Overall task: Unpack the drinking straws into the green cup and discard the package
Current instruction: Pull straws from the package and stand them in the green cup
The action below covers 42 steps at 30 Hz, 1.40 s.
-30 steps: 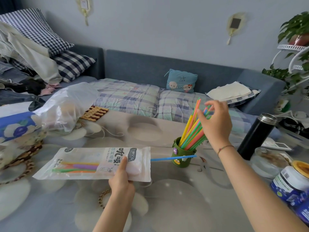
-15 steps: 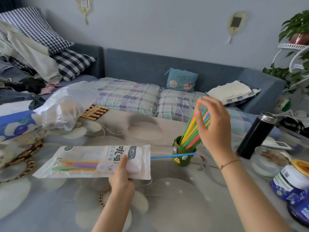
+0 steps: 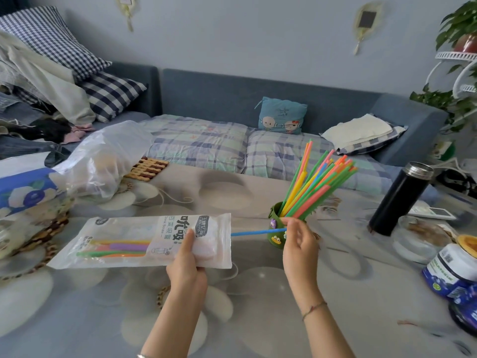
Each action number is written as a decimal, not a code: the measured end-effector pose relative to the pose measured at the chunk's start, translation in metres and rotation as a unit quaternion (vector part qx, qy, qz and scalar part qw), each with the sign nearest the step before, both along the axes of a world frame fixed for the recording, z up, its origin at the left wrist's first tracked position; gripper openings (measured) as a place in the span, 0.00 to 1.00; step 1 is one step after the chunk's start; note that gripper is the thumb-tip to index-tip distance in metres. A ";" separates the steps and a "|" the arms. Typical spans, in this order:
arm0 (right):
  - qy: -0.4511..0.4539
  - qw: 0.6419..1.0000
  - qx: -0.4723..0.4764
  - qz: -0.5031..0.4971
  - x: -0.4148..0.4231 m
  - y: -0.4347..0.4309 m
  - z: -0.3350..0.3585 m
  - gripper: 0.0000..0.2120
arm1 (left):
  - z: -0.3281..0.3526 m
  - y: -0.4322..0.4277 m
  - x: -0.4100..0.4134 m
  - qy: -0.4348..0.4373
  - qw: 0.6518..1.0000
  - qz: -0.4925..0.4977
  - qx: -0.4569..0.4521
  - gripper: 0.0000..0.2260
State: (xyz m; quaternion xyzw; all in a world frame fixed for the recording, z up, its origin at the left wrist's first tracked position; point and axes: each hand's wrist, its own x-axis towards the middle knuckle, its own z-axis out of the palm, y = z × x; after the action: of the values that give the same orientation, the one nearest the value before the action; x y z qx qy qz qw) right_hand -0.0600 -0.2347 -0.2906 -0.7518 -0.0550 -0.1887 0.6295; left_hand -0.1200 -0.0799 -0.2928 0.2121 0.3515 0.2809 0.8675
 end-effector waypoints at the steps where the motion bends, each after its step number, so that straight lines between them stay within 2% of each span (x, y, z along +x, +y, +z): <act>1: 0.041 0.998 0.049 0.026 -0.001 0.004 -0.003 0.14 | 0.001 -0.002 0.000 -0.007 1.000 -0.006 0.007 0.22; 3: 0.122 0.983 0.123 0.068 -0.008 0.016 -0.006 0.13 | 0.002 -0.006 -0.001 -0.023 0.999 -0.019 0.039 0.19; 5: 0.209 0.943 0.220 0.134 -0.020 0.029 -0.006 0.14 | 0.002 -0.012 -0.002 -0.030 0.994 -0.032 0.104 0.16; 7: 0.299 0.868 0.345 0.193 -0.030 0.038 -0.008 0.16 | 0.004 -0.018 -0.004 -0.016 0.983 -0.050 0.178 0.17; 9: 0.377 0.792 0.438 0.196 -0.036 0.042 -0.012 0.19 | 0.006 -0.023 -0.005 -0.001 0.968 -0.068 0.240 0.18; 10: 0.399 0.770 0.461 0.186 -0.037 0.042 -0.016 0.19 | 0.006 -0.025 -0.005 0.003 0.962 -0.076 0.262 0.17; 13: 0.424 0.749 0.484 0.159 -0.038 0.040 -0.025 0.16 | 0.004 -0.029 -0.004 0.013 0.944 -0.102 0.313 0.14; 15: 0.429 0.751 0.482 0.139 -0.036 0.038 -0.025 0.13 | 0.002 -0.031 -0.003 0.016 0.940 -0.107 0.325 0.14; 17: 0.423 0.778 0.447 0.125 -0.036 0.038 -0.024 0.09 | 0.001 -0.031 -0.002 0.007 0.944 -0.106 0.312 0.12; 18: 0.416 0.803 0.410 0.117 -0.035 0.038 -0.024 0.08 | 0.001 -0.030 -0.002 0.002 0.949 -0.103 0.299 0.11; 21: 0.329 0.913 0.217 0.104 -0.037 0.035 -0.023 0.07 | -0.003 -0.026 -0.001 -0.001 0.964 -0.082 0.254 0.13; 23: 0.272 0.944 0.145 0.115 -0.038 0.031 -0.019 0.07 | -0.006 -0.021 0.001 0.002 0.973 -0.073 0.218 0.16; 26: 0.221 0.954 0.113 0.168 -0.034 0.025 -0.012 0.08 | -0.011 -0.014 0.003 -0.015 0.987 -0.074 0.145 0.19; 29: 0.156 0.970 0.039 0.184 -0.028 0.017 -0.004 0.08 | -0.013 -0.009 0.005 -0.035 0.990 -0.103 0.085 0.19; 31: 0.137 0.972 0.040 0.187 -0.027 0.011 0.004 0.09 | -0.017 -0.006 0.007 -0.049 0.990 -0.115 0.069 0.21; 35: 0.072 0.983 0.137 0.098 -0.023 -0.006 0.023 0.12 | -0.022 0.003 0.009 -0.098 0.988 -0.112 0.041 0.36; 39: 0.079 0.968 0.237 0.015 -0.016 -0.015 0.026 0.13 | -0.023 0.008 0.008 -0.086 0.991 -0.097 0.035 0.25; 42: 0.141 0.944 0.284 0.093 -0.021 -0.008 0.020 0.07 | -0.022 0.002 0.009 -0.073 0.992 -0.096 0.029 0.23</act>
State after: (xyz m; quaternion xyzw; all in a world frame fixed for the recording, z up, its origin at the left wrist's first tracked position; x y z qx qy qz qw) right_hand -0.0814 -0.2422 -0.2708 -0.5522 0.0201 -0.0293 0.8329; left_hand -0.1108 -0.0781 -0.3149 0.2488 0.2571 0.2208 0.9073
